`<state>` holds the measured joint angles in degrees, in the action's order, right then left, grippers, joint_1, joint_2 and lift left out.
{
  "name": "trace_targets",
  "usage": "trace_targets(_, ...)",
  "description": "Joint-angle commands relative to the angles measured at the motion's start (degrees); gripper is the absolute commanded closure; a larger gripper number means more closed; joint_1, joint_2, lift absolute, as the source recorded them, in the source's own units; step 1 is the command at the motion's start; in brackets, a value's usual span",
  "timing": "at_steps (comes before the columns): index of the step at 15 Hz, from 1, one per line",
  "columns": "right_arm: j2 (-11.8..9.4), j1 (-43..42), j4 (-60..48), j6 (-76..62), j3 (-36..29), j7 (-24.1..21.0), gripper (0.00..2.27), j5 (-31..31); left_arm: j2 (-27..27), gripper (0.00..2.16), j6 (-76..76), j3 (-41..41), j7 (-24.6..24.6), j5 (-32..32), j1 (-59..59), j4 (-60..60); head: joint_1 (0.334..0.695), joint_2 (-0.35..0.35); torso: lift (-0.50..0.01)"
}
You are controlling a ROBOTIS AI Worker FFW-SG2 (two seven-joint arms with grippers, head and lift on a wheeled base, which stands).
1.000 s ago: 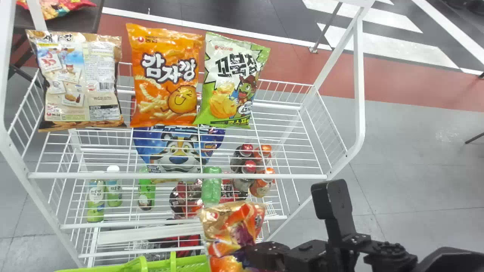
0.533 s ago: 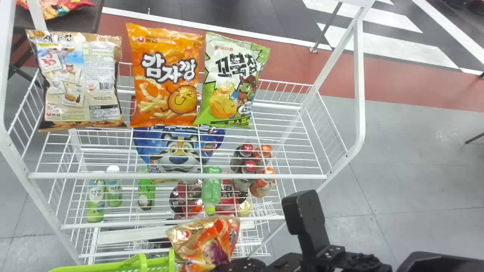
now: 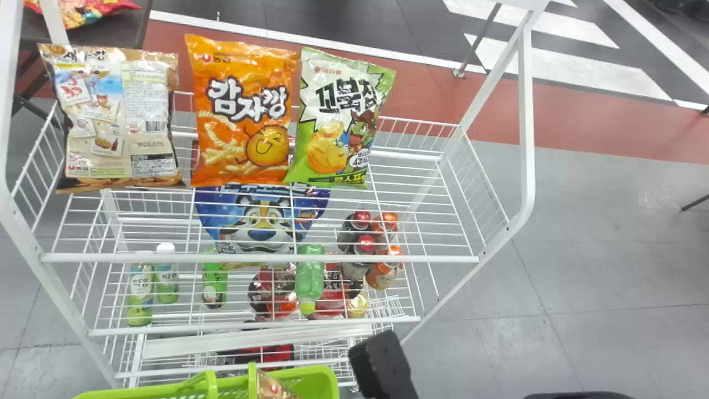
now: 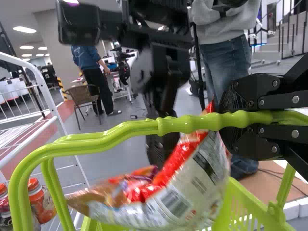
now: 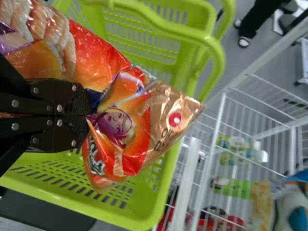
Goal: Hold basket handle with left hand then pick Saewookkang with right hand and place into basket
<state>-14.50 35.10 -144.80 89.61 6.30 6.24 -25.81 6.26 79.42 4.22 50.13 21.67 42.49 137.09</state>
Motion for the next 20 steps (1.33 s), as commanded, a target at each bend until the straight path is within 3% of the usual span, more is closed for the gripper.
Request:
trace_targets(1, 0.0, -1.9, 5.4, 0.5, 1.5, 0.0, 1.96, 0.9, 0.1, 1.93, 0.0, 0.1, 0.1, 0.0, 0.2, 0.3, 0.695, -0.35, -0.019)
trace_targets(4, 0.0, -3.4, 12.0, 0.5, 2.7, 0.1, 1.86, 3.0, 0.2, 1.93, 0.0, 0.2, 0.2, 0.0, 0.6, 0.5, 0.695, -0.35, -0.019)
trace_targets(5, 0.0, -3.8, 13.7, 0.5, 2.7, 0.5, 1.39, 3.1, 0.2, 1.93, 0.0, 0.2, 0.2, 0.0, 0.7, 0.6, 0.695, -0.35, -0.019)
trace_targets(6, -0.1, -3.9, 14.1, 0.5, 2.7, 0.9, 0.53, 3.2, 0.3, 1.93, 0.0, 0.2, 0.2, 0.0, 0.7, 0.6, 0.695, -0.35, -0.019)
trace_targets(7, -0.5, -3.6, 13.4, 0.5, 2.7, 1.0, 0.0, 3.2, 0.4, 1.93, 0.0, 0.1, 0.2, 0.0, 0.7, 0.6, 0.695, -0.35, -0.019)
trace_targets(10, -0.7, -0.7, 8.1, -3.7, 1.6, 0.7, 0.06, 6.8, 0.4, 1.93, 0.0, 0.0, 0.3, 0.1, 0.7, 0.6, 0.695, -0.35, -0.019)
trace_targets(15, -0.1, 2.4, 7.9, -31.1, -3.1, 0.6, 0.07, 6.7, 0.3, 1.93, -0.2, 0.0, 0.3, 0.5, 0.7, 0.5, 0.695, -0.35, -0.019)
trace_targets(20, 1.5, 4.0, 5.6, -41.1, -7.0, 2.0, 0.07, 3.4, 0.2, 1.93, -0.2, -0.1, 0.3, 0.5, 0.7, 0.4, 0.695, -0.35, -0.019)
